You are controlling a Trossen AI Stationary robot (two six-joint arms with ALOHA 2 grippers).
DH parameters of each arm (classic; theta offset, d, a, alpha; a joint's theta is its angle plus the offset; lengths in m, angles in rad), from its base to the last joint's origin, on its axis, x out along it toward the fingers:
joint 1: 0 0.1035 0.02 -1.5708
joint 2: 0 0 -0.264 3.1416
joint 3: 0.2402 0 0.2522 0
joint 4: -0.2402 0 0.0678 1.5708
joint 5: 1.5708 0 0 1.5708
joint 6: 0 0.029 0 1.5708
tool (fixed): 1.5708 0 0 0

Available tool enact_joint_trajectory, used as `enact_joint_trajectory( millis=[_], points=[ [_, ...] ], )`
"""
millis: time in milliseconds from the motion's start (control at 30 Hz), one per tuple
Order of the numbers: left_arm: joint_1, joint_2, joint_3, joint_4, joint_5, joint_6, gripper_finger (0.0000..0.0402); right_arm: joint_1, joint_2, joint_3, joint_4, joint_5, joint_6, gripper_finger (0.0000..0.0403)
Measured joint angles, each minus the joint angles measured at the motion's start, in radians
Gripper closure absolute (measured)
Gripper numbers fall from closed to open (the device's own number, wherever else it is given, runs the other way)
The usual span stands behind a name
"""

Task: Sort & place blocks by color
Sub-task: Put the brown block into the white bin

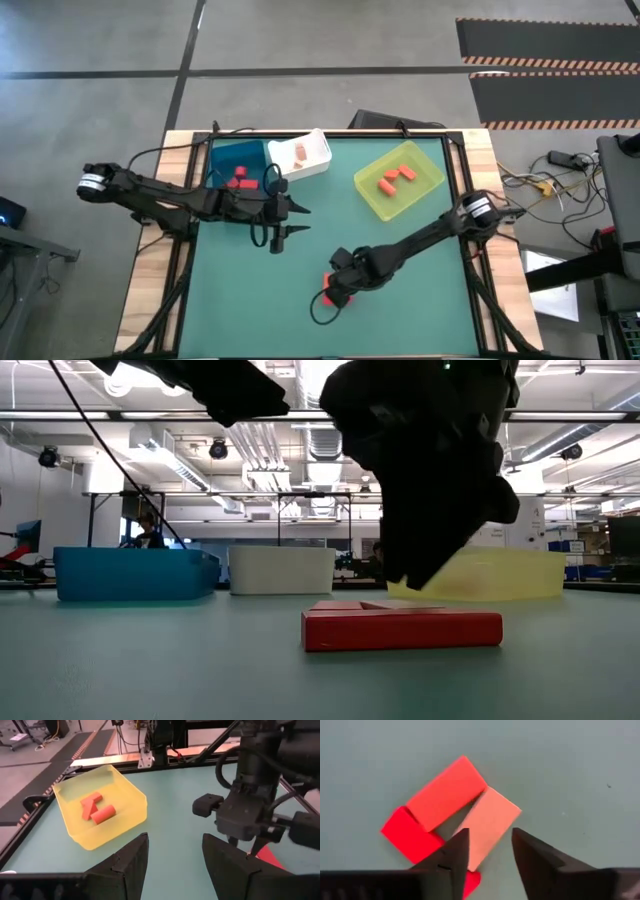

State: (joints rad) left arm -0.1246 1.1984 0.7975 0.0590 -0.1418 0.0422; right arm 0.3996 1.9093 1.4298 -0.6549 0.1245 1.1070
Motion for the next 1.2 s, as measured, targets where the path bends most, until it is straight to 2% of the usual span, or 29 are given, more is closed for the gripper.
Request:
enact_joint_trajectory(
  millis=[200, 400, 567, 900, 1200],
  points=[
    [0.000, -0.006, -0.002, -0.008, 0.000, -0.002, 0.0230, 0.000, 0.041, 0.056, -0.071, -0.001, 0.062, 0.0200],
    [0.000, -0.006, -0.002, -0.017, 0.000, -0.003, 0.0230, 0.000, 0.068, 0.077, -0.073, -0.019, 0.065, 0.0165],
    [0.000, -0.006, -0.002, -0.017, 0.000, -0.003, 0.0230, 0.000, 0.069, 0.069, -0.075, -0.024, 0.070, 0.0165],
    [0.000, -0.006, 0.001, -0.015, -0.001, -0.009, 0.0230, -0.015, 0.086, 0.066, -0.040, 0.008, -0.003, 0.0207],
    [0.000, -0.008, -0.001, -0.016, -0.001, -0.017, 0.0230, -0.039, 0.089, 0.065, -0.065, 0.034, -0.109, 0.0211]
  ],
)
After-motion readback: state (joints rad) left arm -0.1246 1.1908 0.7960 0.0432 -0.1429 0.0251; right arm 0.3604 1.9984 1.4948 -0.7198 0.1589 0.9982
